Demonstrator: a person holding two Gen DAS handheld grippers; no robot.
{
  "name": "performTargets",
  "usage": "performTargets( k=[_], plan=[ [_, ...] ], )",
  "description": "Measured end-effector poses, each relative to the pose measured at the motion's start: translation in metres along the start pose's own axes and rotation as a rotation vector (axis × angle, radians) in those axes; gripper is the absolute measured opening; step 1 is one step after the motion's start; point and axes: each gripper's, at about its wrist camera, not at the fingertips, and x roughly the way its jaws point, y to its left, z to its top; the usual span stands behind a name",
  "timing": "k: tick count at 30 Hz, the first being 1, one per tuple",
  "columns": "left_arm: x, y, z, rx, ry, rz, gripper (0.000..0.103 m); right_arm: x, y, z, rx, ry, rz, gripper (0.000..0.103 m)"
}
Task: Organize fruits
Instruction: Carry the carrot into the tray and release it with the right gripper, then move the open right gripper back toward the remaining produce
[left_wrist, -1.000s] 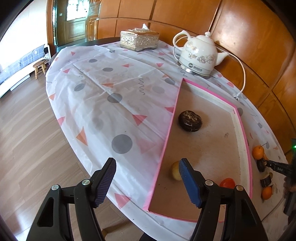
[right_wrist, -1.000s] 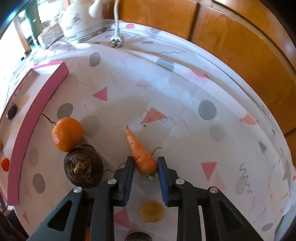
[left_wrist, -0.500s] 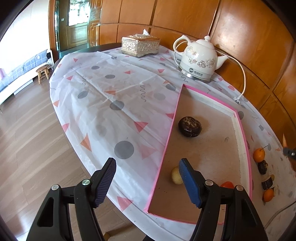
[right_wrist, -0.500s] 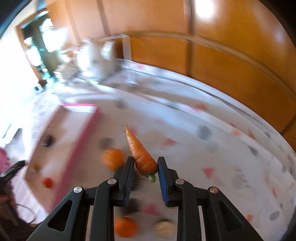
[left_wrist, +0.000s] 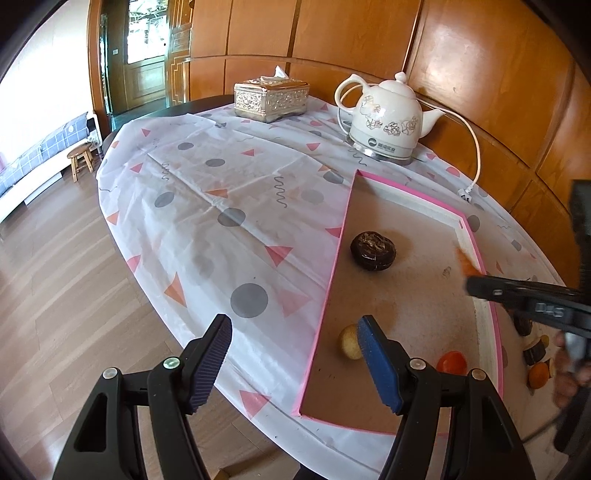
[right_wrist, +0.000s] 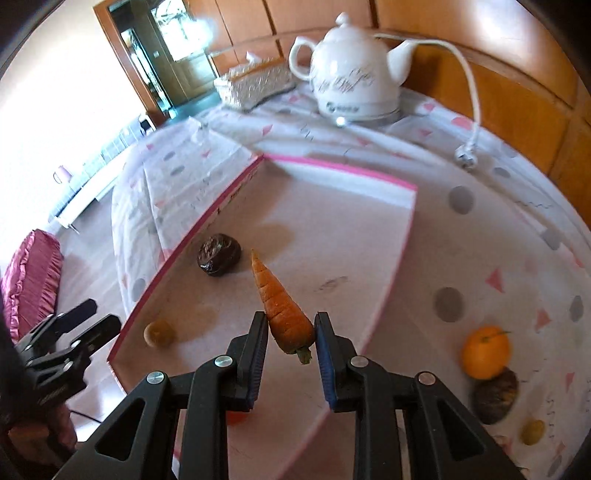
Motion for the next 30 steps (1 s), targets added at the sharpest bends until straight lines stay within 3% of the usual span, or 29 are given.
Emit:
performTargets(
  k=[5,12,20,30],
  plan=[
    [0.000,0.003,-0.002,-0.006,0.007,-0.012,0.071,0.021,0.009,0.000,-0.006,0.038,-0.043,0.027],
    [-0.001,0.004,-0.003,-0.015,0.009,-0.025,0.071,0.018,0.005,-0.007,0.015,0.039,-0.065,0.027],
    [-0.003,0.002,-0.005,-0.021,0.019,-0.045,0.071,-0.015,0.001,-0.023,0.026,-0.011,-0.085,0.032],
    [-0.007,-0.005,-0.006,-0.003,0.014,-0.060,0.071,-0.073,-0.024,-0.066,0.009,-0.073,-0.161,0.032]
  ],
)
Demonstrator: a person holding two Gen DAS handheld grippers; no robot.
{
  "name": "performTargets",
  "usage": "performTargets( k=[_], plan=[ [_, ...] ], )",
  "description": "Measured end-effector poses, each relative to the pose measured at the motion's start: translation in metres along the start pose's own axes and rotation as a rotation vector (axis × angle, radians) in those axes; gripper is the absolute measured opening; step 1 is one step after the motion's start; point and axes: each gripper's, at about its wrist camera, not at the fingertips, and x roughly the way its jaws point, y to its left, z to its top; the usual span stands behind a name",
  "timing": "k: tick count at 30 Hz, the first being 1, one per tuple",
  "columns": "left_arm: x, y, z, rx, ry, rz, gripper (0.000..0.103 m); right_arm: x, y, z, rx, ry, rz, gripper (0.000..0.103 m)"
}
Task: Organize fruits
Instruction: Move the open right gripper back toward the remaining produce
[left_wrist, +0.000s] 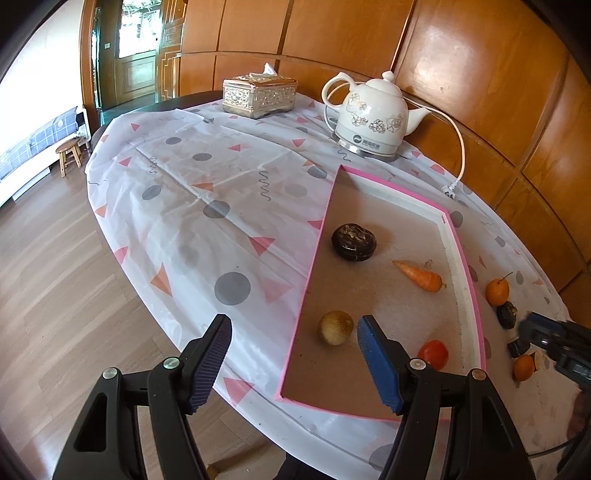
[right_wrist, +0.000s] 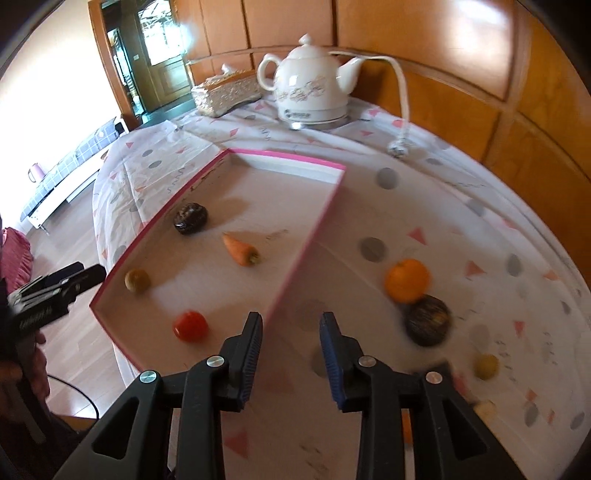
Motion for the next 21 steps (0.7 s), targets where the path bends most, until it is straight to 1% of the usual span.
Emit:
performTargets(
  k=[5,7,12,18,21],
  plan=[
    [-0.001,-0.007,-0.001,0.019,0.000,-0.008,0.071,-0.024,-0.039,-0.023,0.059,-0.003,-0.061,0.032],
    [-0.001,-0.010,-0.001,0.026,0.003,-0.009,0.071,-0.031,-0.056,-0.033,0.085,0.007,-0.100,0.032],
    [-0.004,-0.015,-0.002,0.044,0.000,-0.012,0.071,-0.042,-0.094,-0.058,0.152,0.026,-0.164,0.032],
    [-0.006,-0.026,-0.004,0.082,0.004,-0.028,0.071,-0.060,-0.146,-0.085,0.227,0.049,-0.279,0.032],
    [-0.008,-0.034,-0.004,0.105,0.003,-0.037,0.071,-0.069,-0.177,-0.100,0.285,0.064,-0.346,0.032]
  ],
)
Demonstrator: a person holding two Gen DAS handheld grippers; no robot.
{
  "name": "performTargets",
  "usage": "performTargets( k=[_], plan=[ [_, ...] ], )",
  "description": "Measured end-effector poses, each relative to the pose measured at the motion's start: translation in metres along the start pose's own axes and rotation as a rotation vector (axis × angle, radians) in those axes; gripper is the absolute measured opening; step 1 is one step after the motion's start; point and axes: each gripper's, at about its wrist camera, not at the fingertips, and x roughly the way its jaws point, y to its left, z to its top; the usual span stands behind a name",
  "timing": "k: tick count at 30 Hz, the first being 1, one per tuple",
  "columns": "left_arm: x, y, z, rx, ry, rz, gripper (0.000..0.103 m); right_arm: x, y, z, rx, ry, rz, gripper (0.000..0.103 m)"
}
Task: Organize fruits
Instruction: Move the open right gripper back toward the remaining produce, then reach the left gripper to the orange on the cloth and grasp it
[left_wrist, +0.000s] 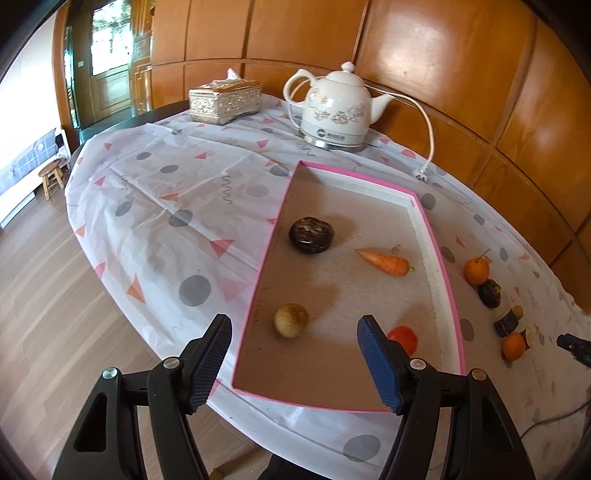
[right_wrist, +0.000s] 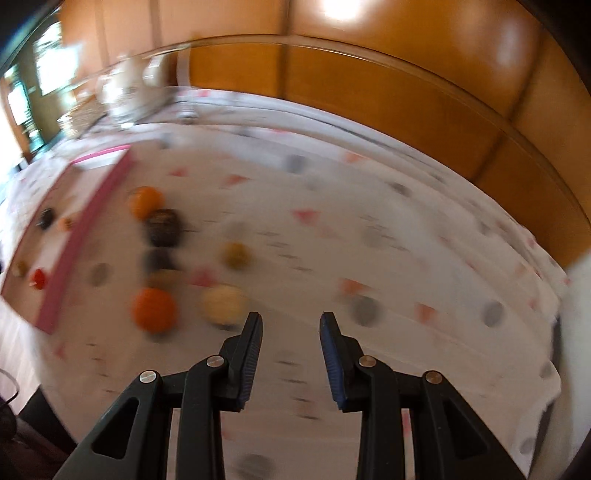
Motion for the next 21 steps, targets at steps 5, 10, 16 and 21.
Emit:
performTargets(
  k=[5,10,16,21],
  plan=[
    [-0.001,-0.017,0.002,0.050,0.004,-0.020,0.071,0.012,-0.067,-0.017,0.170,0.043,-0.124,0.032],
    [-0.003,-0.044,0.004,0.124,0.014,-0.063,0.071,0.023,-0.125,-0.034,0.411,0.125,-0.200,0.032],
    [0.002,-0.085,0.002,0.227,0.054,-0.145,0.071,0.010,-0.172,-0.049,0.628,0.110,-0.251,0.034],
    [0.009,-0.136,-0.004,0.339,0.125,-0.273,0.069,0.005,-0.191,-0.062,0.757,0.097,-0.219,0.036]
  ],
)
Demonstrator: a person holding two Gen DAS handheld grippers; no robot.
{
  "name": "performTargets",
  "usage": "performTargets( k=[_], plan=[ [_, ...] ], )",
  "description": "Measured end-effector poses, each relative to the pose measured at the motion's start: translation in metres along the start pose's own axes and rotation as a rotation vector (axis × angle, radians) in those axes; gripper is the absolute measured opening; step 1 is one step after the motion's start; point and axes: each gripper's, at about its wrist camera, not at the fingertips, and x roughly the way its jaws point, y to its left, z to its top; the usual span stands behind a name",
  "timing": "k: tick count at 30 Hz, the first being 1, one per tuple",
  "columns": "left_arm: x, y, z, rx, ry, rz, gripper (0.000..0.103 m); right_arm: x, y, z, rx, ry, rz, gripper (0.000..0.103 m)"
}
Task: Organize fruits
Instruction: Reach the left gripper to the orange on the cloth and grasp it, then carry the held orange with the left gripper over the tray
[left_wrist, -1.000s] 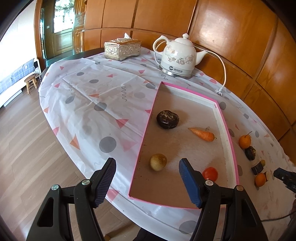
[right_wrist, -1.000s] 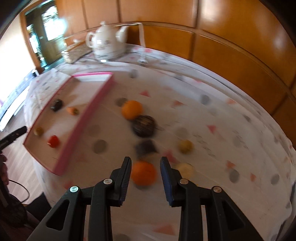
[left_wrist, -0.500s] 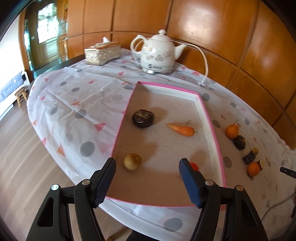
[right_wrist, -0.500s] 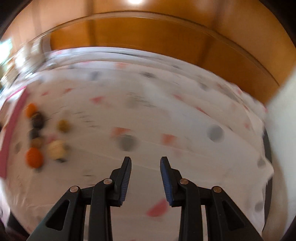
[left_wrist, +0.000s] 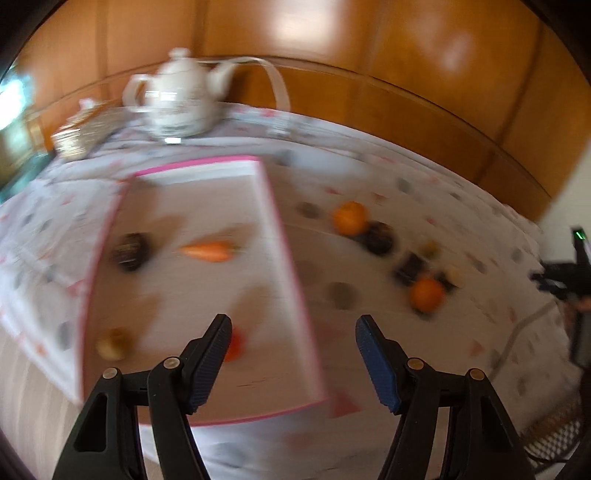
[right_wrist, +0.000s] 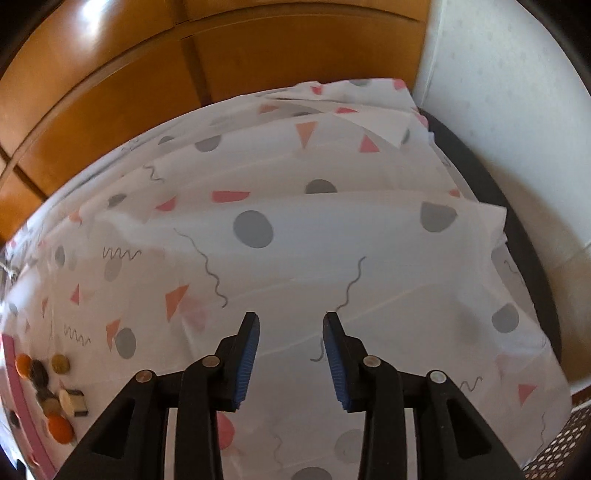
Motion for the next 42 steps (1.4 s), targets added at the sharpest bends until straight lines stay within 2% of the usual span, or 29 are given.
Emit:
performTargets(
  k=[4,7,12,15,18,22,24,28,32,38,42],
  plan=[
    [0.026,-0.042,0.007,0.074,0.076,-0.124,0.064,-0.004,0.004,-0.001,-0.004,-0.017,0.023,0.036],
    [0.046,-0.069,0.009,0.120,0.120,-0.179,0.063,-0.005,0.007,-0.002,-0.008,-0.018,0.041,0.036],
    [0.073,-0.100,0.011,0.159,0.175,-0.203,0.063,-0.006,0.012,-0.002,-0.015,-0.011,0.075,0.036],
    [0.090,-0.109,0.013,0.135,0.207,-0.205,0.063,-0.008,0.016,-0.002,-0.026,-0.017,0.089,0.036],
    [0.103,-0.113,0.014,0.115,0.216,-0.191,0.061,-0.009,0.019,-0.001,-0.037,-0.018,0.103,0.036],
    [0.112,-0.116,0.016,0.109,0.206,-0.178,0.052,-0.008,0.021,0.001,-0.050,-0.019,0.101,0.036],
    [0.114,-0.117,0.016,0.121,0.199,-0.183,0.040,-0.007,0.020,0.002,-0.049,-0.019,0.094,0.036],
    [0.112,-0.117,0.013,0.135,0.179,-0.190,0.039,-0.014,-0.004,0.010,0.045,-0.061,0.061,0.037],
    [0.105,-0.113,0.010,0.147,0.178,-0.182,0.039,-0.007,-0.020,0.011,0.118,-0.031,0.058,0.037],
    [0.089,-0.093,0.000,0.130,0.178,-0.186,0.039,-0.004,-0.018,0.011,0.109,-0.023,0.044,0.037],
    [0.074,-0.082,-0.001,0.126,0.147,-0.181,0.039,-0.002,-0.018,0.010,0.102,-0.018,0.032,0.037]
  ],
)
